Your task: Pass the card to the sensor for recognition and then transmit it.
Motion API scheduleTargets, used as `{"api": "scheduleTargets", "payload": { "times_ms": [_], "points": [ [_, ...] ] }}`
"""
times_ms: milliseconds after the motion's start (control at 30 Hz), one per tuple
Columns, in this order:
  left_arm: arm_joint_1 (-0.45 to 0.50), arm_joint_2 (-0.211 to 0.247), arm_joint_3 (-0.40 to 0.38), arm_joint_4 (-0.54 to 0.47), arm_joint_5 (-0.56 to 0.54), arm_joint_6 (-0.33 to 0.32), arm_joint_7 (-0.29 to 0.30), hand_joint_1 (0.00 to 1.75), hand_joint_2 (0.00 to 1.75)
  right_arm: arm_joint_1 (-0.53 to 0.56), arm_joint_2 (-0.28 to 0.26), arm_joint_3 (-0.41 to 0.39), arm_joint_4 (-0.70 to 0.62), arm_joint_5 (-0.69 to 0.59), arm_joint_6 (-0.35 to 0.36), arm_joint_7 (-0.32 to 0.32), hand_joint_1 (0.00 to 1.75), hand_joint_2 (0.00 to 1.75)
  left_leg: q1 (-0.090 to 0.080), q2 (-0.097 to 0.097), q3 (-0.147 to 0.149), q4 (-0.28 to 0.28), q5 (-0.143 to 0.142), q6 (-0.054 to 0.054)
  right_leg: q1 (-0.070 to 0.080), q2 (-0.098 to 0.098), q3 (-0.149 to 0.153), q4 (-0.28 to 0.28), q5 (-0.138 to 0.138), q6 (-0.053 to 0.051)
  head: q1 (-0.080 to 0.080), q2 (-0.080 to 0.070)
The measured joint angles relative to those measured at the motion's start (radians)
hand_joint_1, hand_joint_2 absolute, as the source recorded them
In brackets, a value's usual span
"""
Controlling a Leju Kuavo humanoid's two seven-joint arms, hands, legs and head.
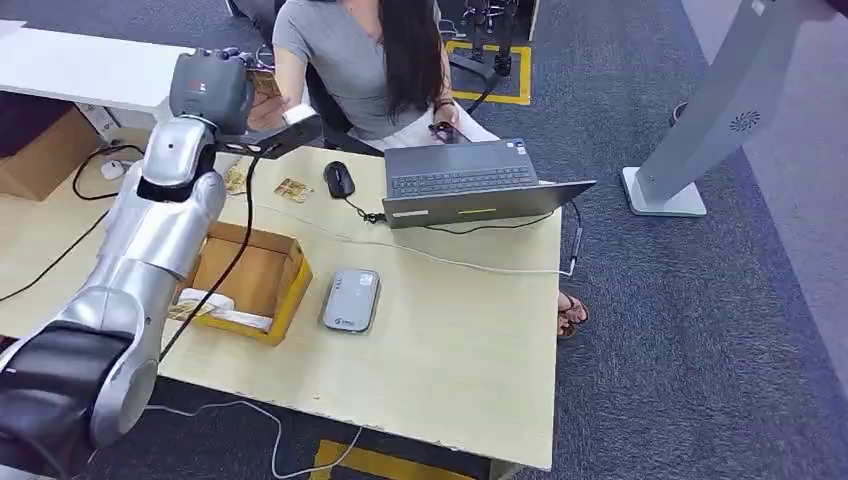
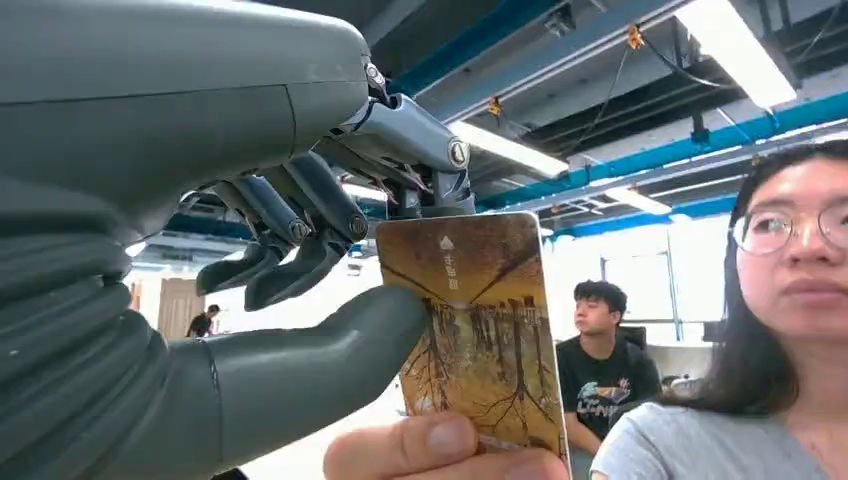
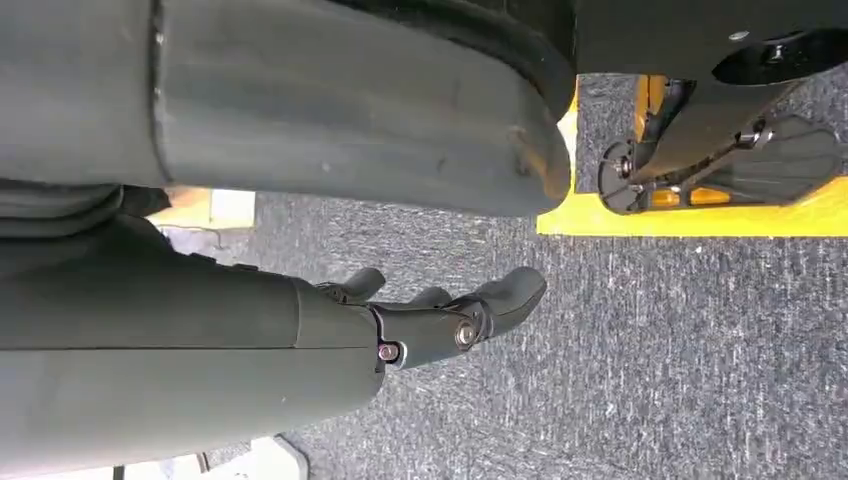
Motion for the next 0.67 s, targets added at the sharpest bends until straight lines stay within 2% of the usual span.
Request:
{"api": "scheduleTargets", "payload": {
  "times_ms": [33,67,167,200,233,267,400,500,600,667],
  "points": [
    [-0.001,0.0,0.0,0.004,0.0,0.001,0.0,1.75,1.75,0.0,0.0,0.0,0.0,0.0,0.0,0.002,0.0,0.0,0.0,0.0,0.0,0.0,0.0,0.0,0.0,0.0,0.0,0.0,0.0,0.0,0.0,0.0],
    [-0.002,-0.001,0.0,0.007,0.0,0.001,0.0,0.02,1.75,0.0,0.0,0.0,0.0,0.0,0.0,0.002,0.0,0.0,0.0,0.0,0.0,0.0,0.0,0.0,0.0,0.0,0.0,0.0,0.0,0.0,0.0,0.0],
    [-0.004,-0.002,-0.007,0.018,-0.002,0.006,0.0,0.0,1.75,0.0,0.0,0.0,0.0,0.001,0.0,0.002,0.0,0.0,0.0,0.0,0.0,0.0,0.0,0.0,0.0,0.0,0.0,0.0,0.0,0.0,0.0,0.0],
    [-0.004,-0.002,-0.009,0.022,-0.002,0.006,0.002,0.0,0.0,0.0,0.0,0.0,0.0,0.001,0.0,0.002,0.0,0.0,0.0,0.0,0.0,0.0,0.0,0.0,0.0,0.0,0.0,0.0,0.0,0.0,0.0,0.0],
    [-0.004,-0.003,-0.011,0.027,-0.002,0.006,0.004,0.0,0.0,0.0,0.0,0.0,0.0,0.001,0.0,0.002,0.0,0.0,0.0,0.0,0.0,0.0,0.0,0.0,0.0,0.0,0.0,0.0,0.0,0.0,0.0,0.0],
    [-0.004,-0.003,-0.011,0.031,-0.002,0.007,0.006,0.0,1.75,0.0,0.0,0.0,0.0,0.001,0.0,0.002,0.0,0.0,0.0,0.0,0.0,0.0,0.0,0.0,0.0,0.0,0.0,0.0,0.0,0.0,0.0,0.0],
    [-0.004,-0.002,-0.013,0.047,0.003,0.01,0.008,0.0,1.75,0.0,0.0,0.0,0.0,0.001,0.002,0.002,0.0,0.0,0.0,0.0,0.0,0.0,0.0,0.0,0.0,0.0,0.0,0.0,0.0,0.0,0.0,0.0],
    [0.0,-0.001,-0.013,0.052,0.036,0.038,-0.005,0.0,1.75,0.0,0.0,0.0,0.0,0.0,0.002,-0.003,0.0,0.0,0.0,0.0,-0.001,0.0,0.0,0.0,0.0,0.0,0.0,0.0,0.0,0.0,0.0,0.0],
    [0.028,0.011,-0.012,0.034,0.149,0.06,-0.059,0.0,1.75,0.0,0.0,0.0,0.0,-0.01,0.002,-0.01,0.0,0.0,0.0,0.0,-0.001,0.0,0.0,0.0,0.0,0.0,0.0,0.001,0.0,0.0,0.0,0.0],
    [0.075,0.031,-0.007,-0.023,0.224,0.064,-0.092,0.0,1.75,0.001,0.0,-0.001,0.0,-0.013,0.002,-0.016,0.0,0.0,0.0,0.001,-0.001,0.0,0.0,0.0,0.0,0.001,0.0,0.001,0.0,0.0,0.0,0.0]
  ]
}}
